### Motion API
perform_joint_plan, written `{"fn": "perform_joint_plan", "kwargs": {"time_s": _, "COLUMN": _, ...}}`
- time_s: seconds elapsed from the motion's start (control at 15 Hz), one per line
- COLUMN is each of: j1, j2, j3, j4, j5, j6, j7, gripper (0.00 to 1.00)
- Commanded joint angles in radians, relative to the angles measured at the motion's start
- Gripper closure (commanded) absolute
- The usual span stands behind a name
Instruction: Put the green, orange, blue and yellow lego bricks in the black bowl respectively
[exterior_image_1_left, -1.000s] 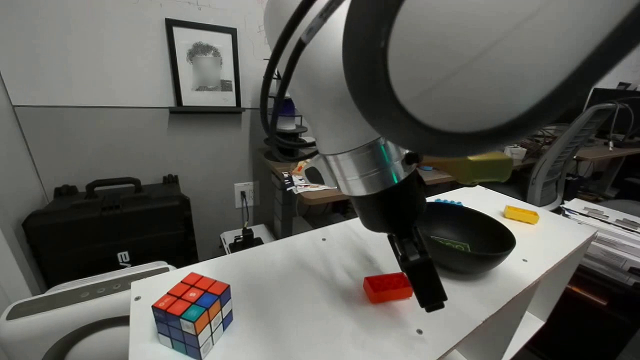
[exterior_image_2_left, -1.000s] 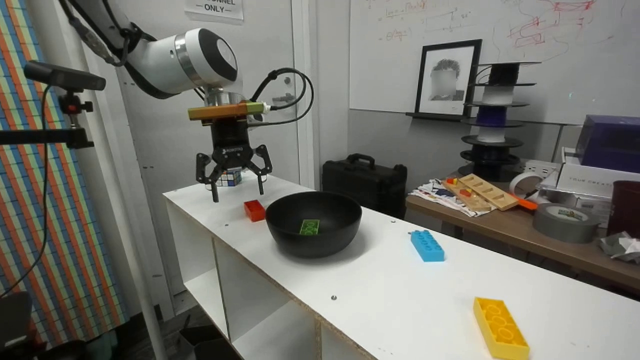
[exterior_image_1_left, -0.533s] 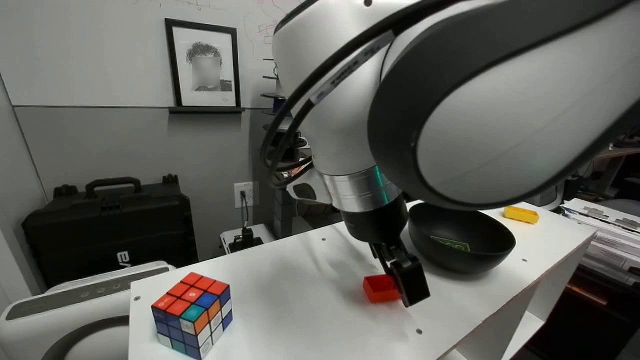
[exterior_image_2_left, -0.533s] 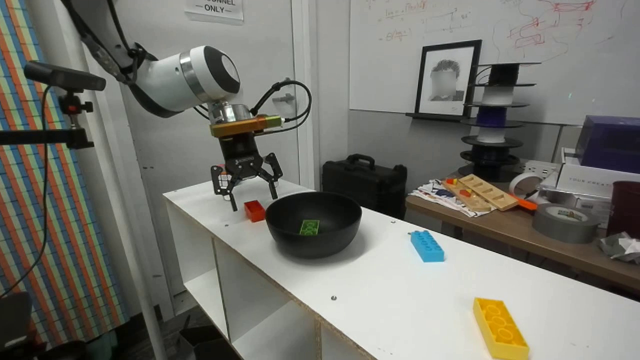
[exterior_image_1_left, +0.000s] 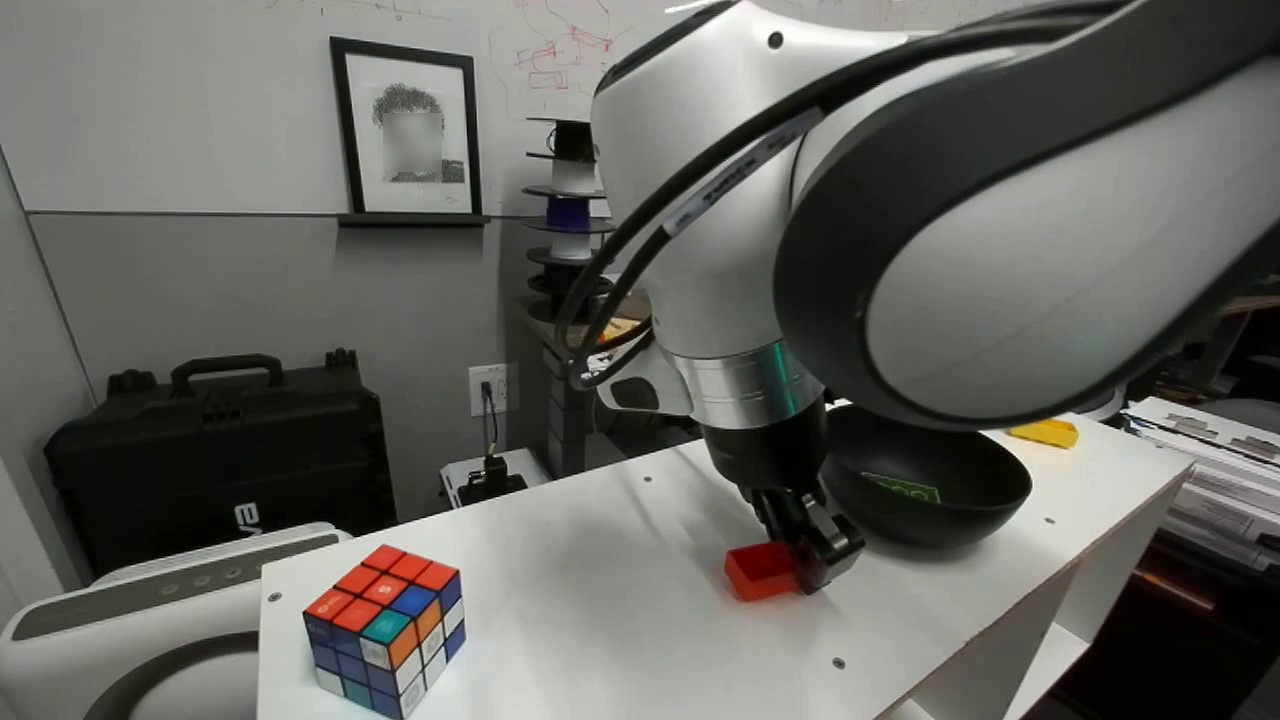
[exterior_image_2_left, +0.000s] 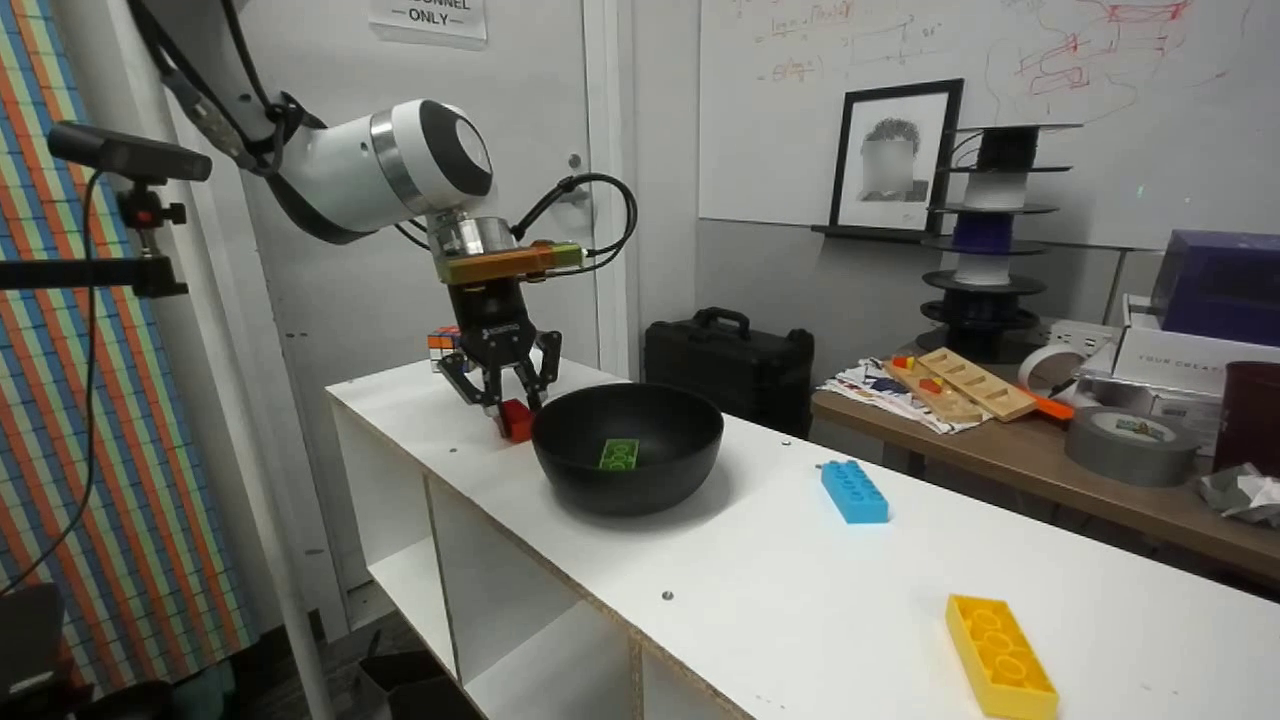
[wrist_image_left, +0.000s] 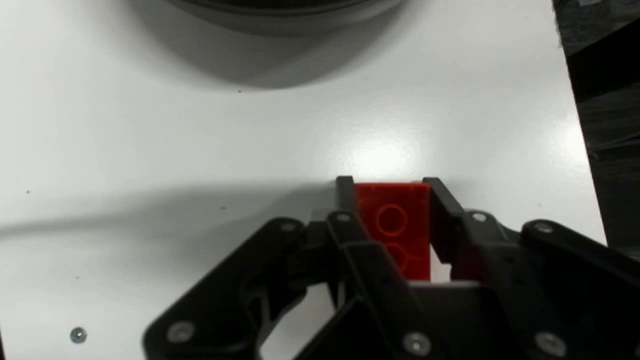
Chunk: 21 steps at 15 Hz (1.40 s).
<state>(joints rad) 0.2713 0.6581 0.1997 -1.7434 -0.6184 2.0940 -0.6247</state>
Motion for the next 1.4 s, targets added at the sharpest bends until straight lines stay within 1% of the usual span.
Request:
{"fn": "perform_joint_plan", "kwargs": {"time_s": 0.0, "j1": -0.023, "j2": -0.030, "j3": 0.013, "j4": -0.036, "j5": 0.012, "j6": 0.029, "j7": -0.048, "gripper": 0.75}}
{"fn": "perform_joint_plan", "kwargs": {"time_s": 0.2, "j1": -0.019, "j2": -0.046, "j3": 0.014, "j4": -0.045, "j5": 0.022, "j6": 0.037, "j7": -0.035, "gripper": 0.75}}
{"fn": "perform_joint_plan", "kwargs": {"time_s": 0.4, "j1": -0.017, "j2": -0.087, "j3": 0.030, "j4": -0.046, "j5": 0.080, "j6": 0.059, "j7": 0.017, "gripper": 0.77}}
{"fn": "perform_joint_plan", "kwargs": {"time_s": 0.47, "j1": -0.018, "j2": -0.108, "j3": 0.033, "j4": -0.044, "j5": 0.116, "j6": 0.058, "j7": 0.044, "gripper": 0.77}}
{"fn": "perform_joint_plan", "kwargs": {"time_s": 0.6, "j1": -0.013, "j2": -0.169, "j3": 0.016, "j4": -0.057, "j5": 0.142, "j6": 0.060, "j7": 0.124, "gripper": 0.78}}
{"fn": "perform_joint_plan", "kwargs": {"time_s": 0.93, "j1": -0.035, "j2": -0.320, "j3": -0.030, "j4": -0.111, "j5": 0.145, "j6": 0.063, "j7": 0.305, "gripper": 0.79}}
{"fn": "perform_joint_plan", "kwargs": {"time_s": 1.13, "j1": -0.053, "j2": -0.359, "j3": -0.070, "j4": -0.137, "j5": 0.138, "j6": 0.049, "j7": 0.423, "gripper": 0.79}}
{"fn": "perform_joint_plan", "kwargs": {"time_s": 1.33, "j1": -0.083, "j2": -0.356, "j3": -0.118, "j4": -0.157, "j5": 0.136, "j6": 0.028, "j7": 0.523, "gripper": 0.79}}
